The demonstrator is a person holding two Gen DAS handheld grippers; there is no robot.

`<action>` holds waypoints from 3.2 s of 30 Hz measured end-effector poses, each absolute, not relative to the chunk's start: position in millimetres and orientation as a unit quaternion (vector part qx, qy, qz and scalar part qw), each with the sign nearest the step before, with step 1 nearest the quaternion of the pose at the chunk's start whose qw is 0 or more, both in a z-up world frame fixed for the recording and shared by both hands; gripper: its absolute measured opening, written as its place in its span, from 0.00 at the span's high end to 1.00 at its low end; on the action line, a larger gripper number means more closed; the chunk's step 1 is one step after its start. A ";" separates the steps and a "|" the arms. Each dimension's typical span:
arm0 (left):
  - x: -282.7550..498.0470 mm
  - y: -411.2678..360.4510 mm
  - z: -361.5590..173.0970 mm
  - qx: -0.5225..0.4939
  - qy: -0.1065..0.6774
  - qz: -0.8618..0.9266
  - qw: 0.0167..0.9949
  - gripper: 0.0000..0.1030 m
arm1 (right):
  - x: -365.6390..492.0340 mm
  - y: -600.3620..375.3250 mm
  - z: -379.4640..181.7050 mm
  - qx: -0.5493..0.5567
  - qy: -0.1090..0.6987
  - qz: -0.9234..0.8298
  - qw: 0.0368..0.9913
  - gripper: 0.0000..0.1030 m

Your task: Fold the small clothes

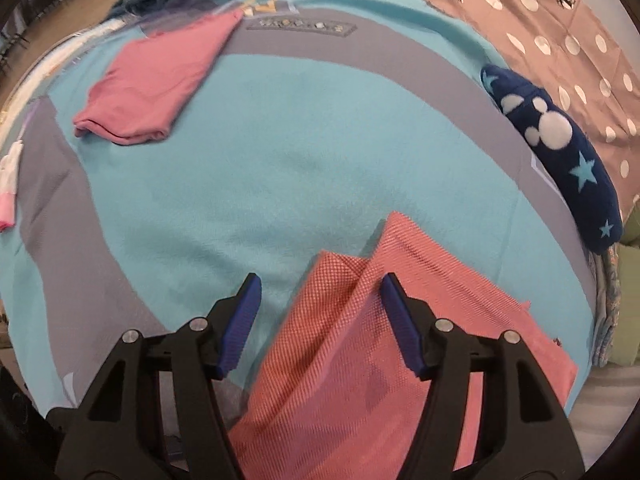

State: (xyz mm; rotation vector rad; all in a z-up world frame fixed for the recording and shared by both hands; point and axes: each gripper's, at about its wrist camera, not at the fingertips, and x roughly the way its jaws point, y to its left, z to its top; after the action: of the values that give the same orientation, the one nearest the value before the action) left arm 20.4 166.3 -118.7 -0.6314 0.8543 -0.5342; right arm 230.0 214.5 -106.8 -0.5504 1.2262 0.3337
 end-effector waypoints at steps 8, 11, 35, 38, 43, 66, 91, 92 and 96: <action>14.5 162.0 -120.2 -0.281 0.412 -0.235 0.834 0.95 | 264.7 188.6 -107.1 -0.138 0.587 0.150 0.783 0.97; 2.6 162.0 -120.7 -0.272 0.412 -0.229 0.839 0.95 | 264.0 184.1 -106.6 -0.114 0.584 0.193 0.780 0.96; -16.2 222.8 -108.1 -0.321 0.381 -0.181 0.848 0.60 | -8.6 119.9 -106.3 -0.397 0.353 0.252 0.809 0.35; -9.5 217.8 -109.7 -0.323 0.382 -0.186 0.846 0.55 | 2.0 117.4 -109.3 -0.377 0.365 0.234 0.819 0.35; -0.7 215.4 -112.6 -0.333 0.381 -0.200 0.839 0.55 | 4.4 132.5 -116.6 -0.380 0.342 0.214 0.832 0.36; 66.5 199.8 -115.5 -0.331 0.407 -0.267 0.808 0.45 | 6.8 149.7 -126.2 -0.384 0.305 0.207 0.846 0.42; 159.3 164.0 -113.2 -0.319 0.445 -0.284 0.787 0.89 | 18.1 125.9 -98.2 -0.253 0.328 0.233 0.880 0.93; 159.3 163.0 -108.9 -0.318 0.443 -0.284 0.789 0.89 | 18.2 122.0 -94.6 -0.242 0.328 0.233 0.883 0.93; 159.1 151.8 -82.8 -0.304 0.433 -0.286 0.799 0.90 | 13.6 104.8 -77.8 -0.209 0.314 0.227 0.898 0.93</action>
State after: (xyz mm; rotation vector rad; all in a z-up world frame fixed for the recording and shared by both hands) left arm 159.1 151.8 -82.8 -0.6513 0.9295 -0.6132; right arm 13.6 104.8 -77.8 -0.4323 0.6508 0.4692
